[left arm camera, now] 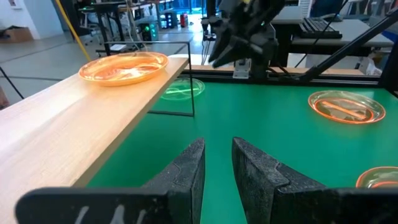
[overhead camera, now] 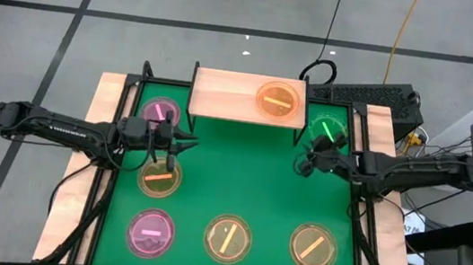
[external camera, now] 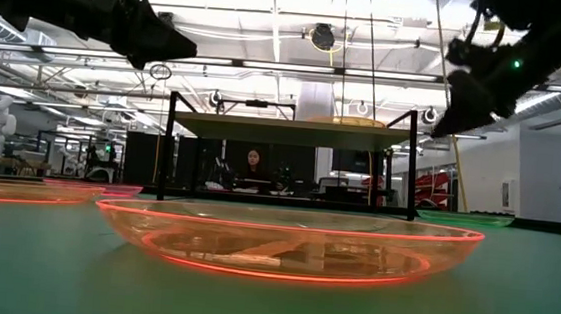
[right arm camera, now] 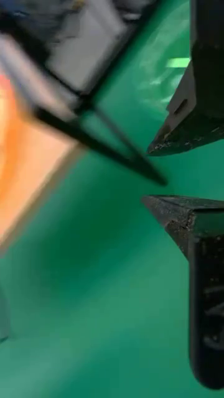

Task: Place and stack plates onto a shelf
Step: Stack the green plate on top of the orange plate on the shelf

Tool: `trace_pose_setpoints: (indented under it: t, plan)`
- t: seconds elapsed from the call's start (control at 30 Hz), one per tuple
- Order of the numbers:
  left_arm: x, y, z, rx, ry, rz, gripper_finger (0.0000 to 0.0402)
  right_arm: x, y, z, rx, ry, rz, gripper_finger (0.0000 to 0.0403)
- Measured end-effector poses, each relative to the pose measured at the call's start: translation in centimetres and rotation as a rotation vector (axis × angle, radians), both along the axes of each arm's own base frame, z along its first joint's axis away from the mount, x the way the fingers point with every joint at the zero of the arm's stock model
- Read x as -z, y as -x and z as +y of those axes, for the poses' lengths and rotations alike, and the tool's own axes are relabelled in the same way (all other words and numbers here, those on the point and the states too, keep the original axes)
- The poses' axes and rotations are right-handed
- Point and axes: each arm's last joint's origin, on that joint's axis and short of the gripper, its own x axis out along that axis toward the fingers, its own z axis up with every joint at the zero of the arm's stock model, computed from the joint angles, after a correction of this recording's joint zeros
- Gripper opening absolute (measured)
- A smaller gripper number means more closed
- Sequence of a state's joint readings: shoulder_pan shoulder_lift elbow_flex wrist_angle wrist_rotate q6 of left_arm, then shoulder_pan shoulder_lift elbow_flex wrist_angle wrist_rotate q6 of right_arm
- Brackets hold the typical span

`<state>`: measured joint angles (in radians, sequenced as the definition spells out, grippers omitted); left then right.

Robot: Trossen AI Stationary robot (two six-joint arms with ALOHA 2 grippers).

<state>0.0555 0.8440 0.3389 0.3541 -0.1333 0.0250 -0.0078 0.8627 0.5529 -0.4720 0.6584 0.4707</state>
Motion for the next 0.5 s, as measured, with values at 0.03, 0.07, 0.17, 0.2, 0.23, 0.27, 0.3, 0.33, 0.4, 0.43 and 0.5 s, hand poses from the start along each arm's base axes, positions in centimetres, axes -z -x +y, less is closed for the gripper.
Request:
trace_pose_setpoints:
  t: [0.03,0.07,0.17,0.2,0.23,0.27,0.3,0.33,0.4,0.43,0.5]
  plan:
    - [0.0,0.0,0.0,0.000,0.000,-0.002,0.0088,0.2,0.2,-0.2,0.022,-0.026,0.015,0.0093]
    - [0.0,0.0,0.0,0.000,0.000,-0.003,0.0088,0.4,0.4,-0.4,0.044,-0.054,0.030,0.0093]
    - [0.0,0.0,0.0,0.000,0.000,-0.004,0.0088,1.2,0.8,-0.9,0.100,-0.122,0.087,0.0093]
    - [-0.1,0.0,0.0,0.000,-0.001,-0.006,0.0088,1.4,0.8,-1.1,0.116,-0.137,0.105,0.0093]
    - [-0.1,0.0,0.0,0.000,0.000,-0.008,0.0088,1.7,0.8,-1.3,0.128,-0.148,0.128,0.0093]
    - [-0.1,0.0,0.0,-0.001,-0.001,-0.010,0.0088,2.0,0.7,-1.4,0.136,-0.160,0.149,0.0093]
    - [-0.1,0.0,0.0,-0.001,0.000,-0.011,0.0088,2.2,0.6,-1.6,0.145,-0.162,0.170,0.0093]
    - [-0.1,0.0,0.0,0.000,0.000,-0.012,0.0088,2.5,0.4,-1.7,0.153,-0.163,0.192,0.0093]
    - [-0.1,0.0,0.0,-0.001,0.000,-0.012,0.0088,3.1,0.2,-2.0,0.170,-0.166,0.236,0.0093]
    - [-0.1,0.0,0.0,-0.001,0.000,-0.012,0.0088,3.4,0.1,-2.2,0.181,-0.169,0.257,0.0093]
    - [-0.1,0.0,0.0,-0.001,0.000,-0.012,0.0088,4.0,-0.1,-2.5,0.201,-0.174,0.298,0.0093]
